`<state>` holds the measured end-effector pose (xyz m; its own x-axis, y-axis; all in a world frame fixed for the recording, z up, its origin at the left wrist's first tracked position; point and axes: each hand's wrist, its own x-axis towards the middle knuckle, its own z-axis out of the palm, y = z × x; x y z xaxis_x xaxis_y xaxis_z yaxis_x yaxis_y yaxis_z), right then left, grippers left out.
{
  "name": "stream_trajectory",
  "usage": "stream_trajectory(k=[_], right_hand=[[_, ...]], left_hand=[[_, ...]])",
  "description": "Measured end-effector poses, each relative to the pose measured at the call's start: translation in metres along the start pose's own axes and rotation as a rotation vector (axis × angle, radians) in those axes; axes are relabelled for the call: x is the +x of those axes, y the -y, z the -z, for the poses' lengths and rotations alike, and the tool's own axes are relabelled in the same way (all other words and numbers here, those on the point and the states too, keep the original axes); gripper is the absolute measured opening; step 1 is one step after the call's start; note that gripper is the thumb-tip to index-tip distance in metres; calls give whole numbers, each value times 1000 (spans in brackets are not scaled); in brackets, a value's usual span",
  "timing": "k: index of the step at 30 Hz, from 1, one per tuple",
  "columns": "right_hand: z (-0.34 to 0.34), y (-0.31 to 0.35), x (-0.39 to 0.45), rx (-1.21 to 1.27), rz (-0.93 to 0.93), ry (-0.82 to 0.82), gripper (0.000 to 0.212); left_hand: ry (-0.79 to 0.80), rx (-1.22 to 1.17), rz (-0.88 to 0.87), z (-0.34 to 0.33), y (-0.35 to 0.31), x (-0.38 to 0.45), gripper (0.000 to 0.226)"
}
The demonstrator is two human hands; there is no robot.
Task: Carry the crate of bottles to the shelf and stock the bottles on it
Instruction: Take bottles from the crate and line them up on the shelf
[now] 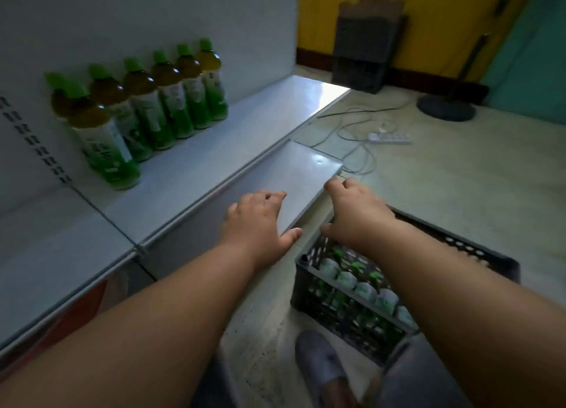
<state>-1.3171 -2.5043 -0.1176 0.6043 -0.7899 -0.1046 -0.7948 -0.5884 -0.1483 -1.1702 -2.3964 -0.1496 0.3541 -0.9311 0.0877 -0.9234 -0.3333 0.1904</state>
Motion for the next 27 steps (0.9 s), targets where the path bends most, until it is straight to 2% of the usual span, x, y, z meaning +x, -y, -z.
stream_trajectory(k=[6,13,17,21,24,27], right_hand=[[-39,-98,-43,2,-279,84,70],[-137,-160,6,246,-473,141,77],[-192,-198,35,356,-604,213,72],[-230,-249,37,417,-751,287,77],[-250,-282,34,455,-829,332,81],[-278,-299,31,514,-888,365,73]], left_hand=[[102,47,-178,-50,-81,3,83],[243,51,-260,-146,-104,60,77],[331,10,-278,-205,-118,88,79],[457,16,-239,-254,-146,77,93],[456,72,-237,-270,-150,77,101],[454,95,-242,-273,-149,79,102]])
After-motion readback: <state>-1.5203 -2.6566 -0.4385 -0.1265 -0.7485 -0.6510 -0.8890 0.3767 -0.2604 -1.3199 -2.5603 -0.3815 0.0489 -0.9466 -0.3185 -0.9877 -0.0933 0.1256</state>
